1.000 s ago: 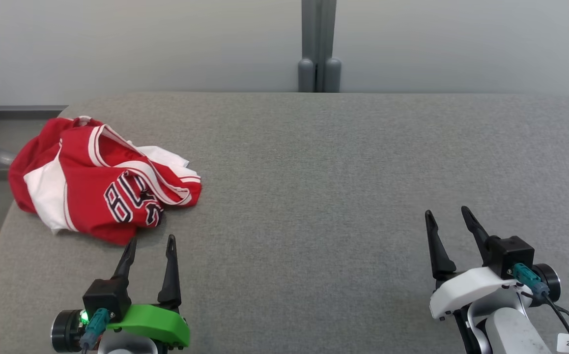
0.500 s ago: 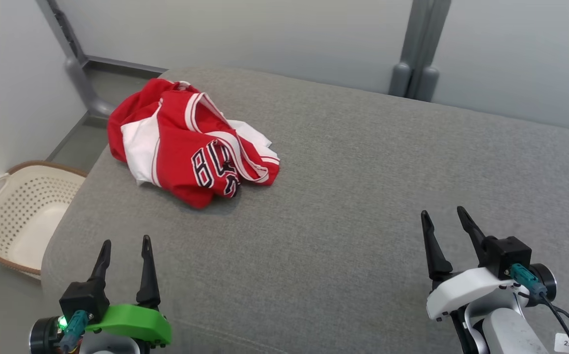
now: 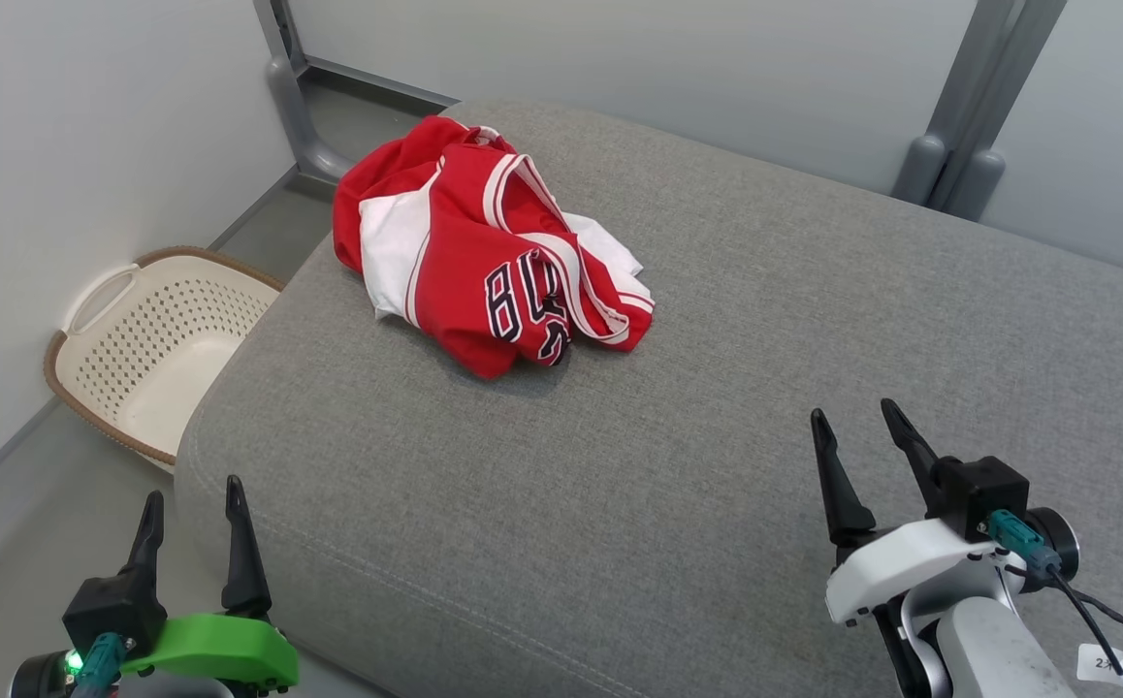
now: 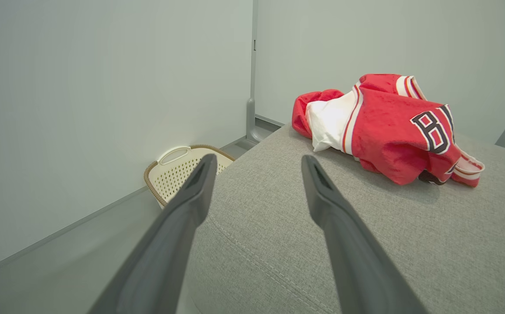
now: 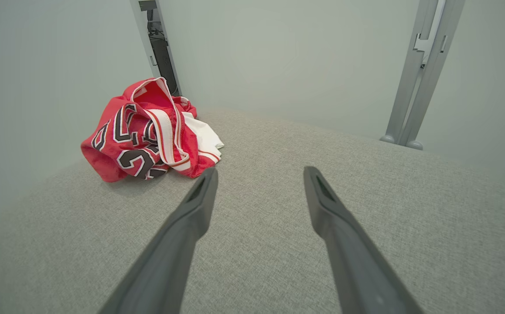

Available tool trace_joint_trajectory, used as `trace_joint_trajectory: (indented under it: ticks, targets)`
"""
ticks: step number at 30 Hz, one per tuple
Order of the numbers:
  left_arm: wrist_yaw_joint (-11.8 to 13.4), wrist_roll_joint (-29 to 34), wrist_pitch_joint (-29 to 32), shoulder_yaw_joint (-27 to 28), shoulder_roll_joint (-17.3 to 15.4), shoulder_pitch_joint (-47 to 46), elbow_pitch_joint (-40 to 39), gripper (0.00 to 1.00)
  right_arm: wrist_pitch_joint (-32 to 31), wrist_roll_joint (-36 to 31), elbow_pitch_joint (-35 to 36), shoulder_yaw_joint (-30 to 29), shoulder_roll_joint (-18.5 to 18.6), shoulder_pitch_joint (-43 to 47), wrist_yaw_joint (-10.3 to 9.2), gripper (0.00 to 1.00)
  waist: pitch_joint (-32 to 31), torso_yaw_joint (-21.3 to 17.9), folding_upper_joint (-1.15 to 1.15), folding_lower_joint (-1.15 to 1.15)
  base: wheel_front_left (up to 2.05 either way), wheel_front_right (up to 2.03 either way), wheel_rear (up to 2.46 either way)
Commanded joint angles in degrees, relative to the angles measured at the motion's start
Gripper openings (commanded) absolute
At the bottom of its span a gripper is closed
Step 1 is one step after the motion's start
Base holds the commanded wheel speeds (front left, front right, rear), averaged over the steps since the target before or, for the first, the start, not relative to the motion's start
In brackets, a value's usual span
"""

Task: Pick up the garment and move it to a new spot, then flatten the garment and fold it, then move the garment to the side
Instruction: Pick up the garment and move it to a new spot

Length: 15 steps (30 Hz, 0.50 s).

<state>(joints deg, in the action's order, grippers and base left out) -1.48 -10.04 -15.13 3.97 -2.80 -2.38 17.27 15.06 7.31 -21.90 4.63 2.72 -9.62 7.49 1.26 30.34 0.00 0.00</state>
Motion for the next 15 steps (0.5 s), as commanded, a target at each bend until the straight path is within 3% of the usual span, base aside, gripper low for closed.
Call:
trace_joint_trajectory:
  ticks: [1,9,15]
  targets:
    - [0.3,-0.2,0.0,0.3,-0.2,0.8,-0.2,1.0,0.2,0.2,-0.3,0.1,0.3,-0.6,0.01,1.0,0.3,0.2,0.0,0.0,0.0,0.0,0.0]
    - [-0.7,-2.9,0.0,-0.8,-0.2,-1.5,0.9,1.0,0.2,0.5,-0.3,-0.1,0.3,-0.6,0.01,1.0,0.2,-0.1,0.0,0.0,0.0,0.0,0.0]
    - [-2.7,-4.2,1.8,-3.4,-0.2,-9.9,8.7,1.0,0.2,0.2,0.1,-0.6,0.2,0.7,0.01,1.0,0.1,-1.2,0.0,0.0,0.0,0.0,0.0]
